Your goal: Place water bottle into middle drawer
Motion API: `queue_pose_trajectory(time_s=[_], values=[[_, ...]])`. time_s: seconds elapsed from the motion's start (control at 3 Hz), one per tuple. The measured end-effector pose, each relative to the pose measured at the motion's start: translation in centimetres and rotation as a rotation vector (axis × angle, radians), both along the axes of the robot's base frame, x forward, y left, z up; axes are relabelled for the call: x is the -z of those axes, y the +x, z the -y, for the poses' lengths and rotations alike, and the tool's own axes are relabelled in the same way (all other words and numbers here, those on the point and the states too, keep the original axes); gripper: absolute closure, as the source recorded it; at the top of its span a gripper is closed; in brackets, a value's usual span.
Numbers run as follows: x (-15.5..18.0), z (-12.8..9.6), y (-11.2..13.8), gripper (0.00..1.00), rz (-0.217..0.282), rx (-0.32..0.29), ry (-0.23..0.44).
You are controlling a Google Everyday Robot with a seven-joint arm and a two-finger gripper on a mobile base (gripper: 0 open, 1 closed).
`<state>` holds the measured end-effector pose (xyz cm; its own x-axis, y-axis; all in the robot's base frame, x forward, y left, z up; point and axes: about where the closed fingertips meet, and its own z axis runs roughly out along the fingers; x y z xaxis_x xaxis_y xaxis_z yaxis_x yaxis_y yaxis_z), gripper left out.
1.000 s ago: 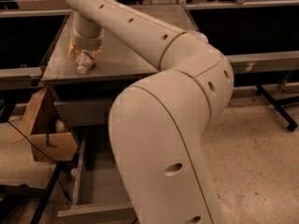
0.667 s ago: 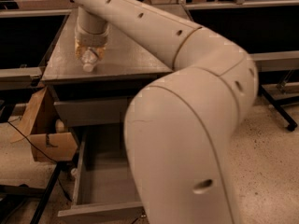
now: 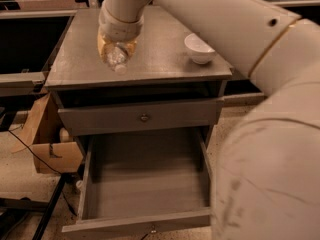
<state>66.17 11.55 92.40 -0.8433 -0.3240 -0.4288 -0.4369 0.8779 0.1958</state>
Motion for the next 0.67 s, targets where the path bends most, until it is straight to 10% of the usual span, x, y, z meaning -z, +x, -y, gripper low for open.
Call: queue_pose_trajectory(time_s=[0.67], values=[[-0.56,4.66,-4.22,1.00,0.020,-0.185,-0.052]])
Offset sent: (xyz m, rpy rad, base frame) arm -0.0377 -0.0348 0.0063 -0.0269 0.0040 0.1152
